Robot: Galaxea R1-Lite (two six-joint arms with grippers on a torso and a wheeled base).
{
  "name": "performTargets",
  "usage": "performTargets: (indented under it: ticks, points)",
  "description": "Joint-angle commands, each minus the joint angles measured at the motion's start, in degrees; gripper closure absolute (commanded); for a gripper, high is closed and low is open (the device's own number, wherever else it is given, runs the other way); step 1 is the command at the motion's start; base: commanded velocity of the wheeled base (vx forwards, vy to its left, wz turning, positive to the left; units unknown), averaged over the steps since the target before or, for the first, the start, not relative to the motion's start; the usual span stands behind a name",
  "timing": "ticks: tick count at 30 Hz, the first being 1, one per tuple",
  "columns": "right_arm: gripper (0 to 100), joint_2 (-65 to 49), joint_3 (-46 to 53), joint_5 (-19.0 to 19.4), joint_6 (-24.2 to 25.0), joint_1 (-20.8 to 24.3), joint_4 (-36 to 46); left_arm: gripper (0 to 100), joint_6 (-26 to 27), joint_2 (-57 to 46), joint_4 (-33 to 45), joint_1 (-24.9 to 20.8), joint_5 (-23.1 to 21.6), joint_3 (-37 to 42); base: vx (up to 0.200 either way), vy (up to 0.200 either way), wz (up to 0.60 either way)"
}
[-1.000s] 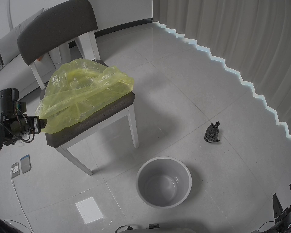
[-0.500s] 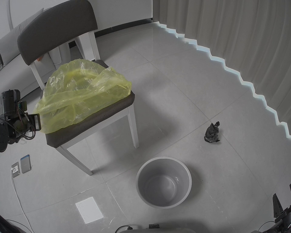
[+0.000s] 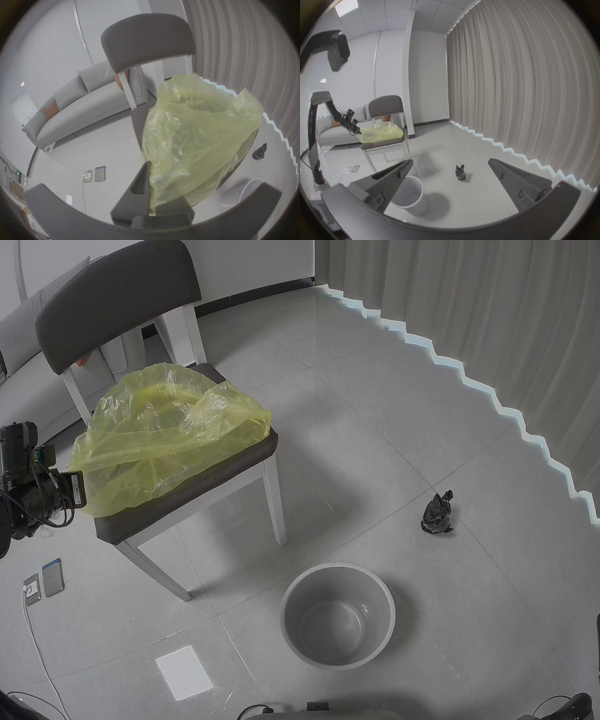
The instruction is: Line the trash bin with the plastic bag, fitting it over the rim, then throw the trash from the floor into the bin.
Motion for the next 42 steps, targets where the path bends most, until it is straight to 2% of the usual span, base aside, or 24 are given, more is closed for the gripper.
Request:
performTargets:
  ticks: [1, 2, 3, 5, 7, 8, 9, 11, 13, 15, 16, 17, 20, 23, 29, 33, 34, 38, 42]
  points:
    - [0, 21.46, -16.25, 3.93, 0.32, 0.90, -1.75, 100, 0.58, -12.05, 0.65, -7.69, -2.78, -3.32, 0.000, 0.000, 0.00]
    - [0, 28.41, -21.08, 5.33, 0.32, 1.69, -4.12, 100, 1.02, -15.83, 2.49, -12.35, -2.52, -6.66, 0.000, 0.000, 0.00]
    - [0, 31.31, -23.19, 5.77, 0.32, 1.87, -5.35, 100, 1.64, -17.59, 4.43, -14.72, -2.69, -8.77, 0.000, 0.000, 0.00]
    - [0, 36.14, -26.71, 6.30, 0.06, 2.40, -7.11, 100, 2.52, -19.96, 9.26, -17.09, -3.22, -12.73, 0.000, 0.000, 0.00]
    - [0, 37.37, -27.58, 6.39, -0.12, 2.57, -7.55, 100, 2.69, -20.57, 10.49, -17.53, -3.40, -13.61, 0.000, 0.000, 0.00]
    - [0, 41.15, -30.84, 7.36, -1.00, 4.68, -7.73, 100, 4.45, -22.68, 14.09, -20.87, -4.36, -15.98, 0.000, 0.000, 0.00]
    - [0, 41.77, -31.28, 7.44, -1.09, 5.21, -7.73, 100, 4.89, -23.12, 14.62, -21.84, -4.54, -16.42, 0.000, 0.000, 0.00]
    - [0, 45.11, -33.12, 7.09, -1.09, 7.85, -7.81, 100, 6.56, -24.71, 17.79, -26.76, -4.89, -20.29, 0.000, 0.000, 0.00]
    - [0, 47.66, -34.09, 7.00, -1.00, 8.99, -8.16, 100, 6.91, -25.14, 22.27, -30.10, -4.89, -25.38, 0.000, 0.000, 0.00]
    - [0, 49.85, -34.97, 7.09, -1.00, 9.78, -8.25, 100, 7.26, -25.41, 28.60, -35.38, -4.71, -31.89, 0.000, 0.000, 0.00]
    - [0, 49.94, -35.05, 7.09, -1.00, 9.78, -8.25, 100, 7.26, -25.41, 28.60, -35.38, -4.71, -31.89, 0.000, 0.000, 0.00]
    - [0, 51.87, -35.76, 7.18, -1.00, 10.66, -8.25, 100, 8.05, -25.41, 33.69, -40.12, -4.27, -37.16, 0.000, 0.000, 0.00]
    - [0, 54.51, -36.99, 7.36, -0.91, 11.89, -8.34, 100, 9.72, -25.32, 38.88, -44.52, -4.19, -41.91, 0.000, 0.000, 0.00]
    - [0, 56.62, -38.57, 7.53, -0.82, 12.51, -8.34, 100, 10.78, -25.50, 40.29, -45.83, -4.45, -41.99, 0.000, 0.000, 0.00]
    - [0, 61.98, -43.84, 7.79, -0.65, 13.82, -8.25, 100, 10.78, -25.76, 39.67, -48.65, -5.07, -36.46, 0.000, 0.000, 0.00]
    - [0, 64.79, -46.74, 7.88, -0.47, 14.00, -8.16, 100, 10.95, -25.50, 36.95, -49.61, -6.56, -33.12, 0.000, 0.000, 0.00]
    - [0, 66.55, -48.24, 8.15, -0.12, 14.18, -8.16, 100, 11.57, -24.97, 34.31, -50.23, -8.23, -31.80, 0.000, 0.000, 0.00]
    - [0, 68.40, -48.59, 10.52, 1.38, 14.79, -7.99, 100, 13.42, -23.21, 32.90, -50.40, -8.85, -31.45, 0.000, 0.000, 0.00]
    - [0, 67.78, -45.60, 11.57, 4.63, 20.15, -7.02, 100, 13.86, -22.33, 31.85, -50.40, -8.85, -31.71, 0.000, 0.000, 0.00]
